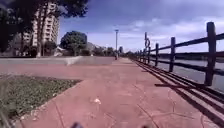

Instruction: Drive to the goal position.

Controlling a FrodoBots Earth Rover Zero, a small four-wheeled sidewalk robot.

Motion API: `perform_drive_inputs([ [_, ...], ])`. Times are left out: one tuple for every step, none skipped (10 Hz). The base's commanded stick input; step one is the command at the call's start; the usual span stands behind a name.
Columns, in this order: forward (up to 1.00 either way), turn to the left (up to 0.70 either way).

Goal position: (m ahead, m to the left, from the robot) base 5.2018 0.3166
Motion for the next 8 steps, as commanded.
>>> perform_drive_inputs([
  [0.70, 0.00],
  [0.70, 0.00],
  [0.70, 0.04],
  [0.70, 0.35],
  [0.70, 0.35],
  [0.70, 0.35],
  [0.70, 0.35],
  [0.70, 0.35],
])
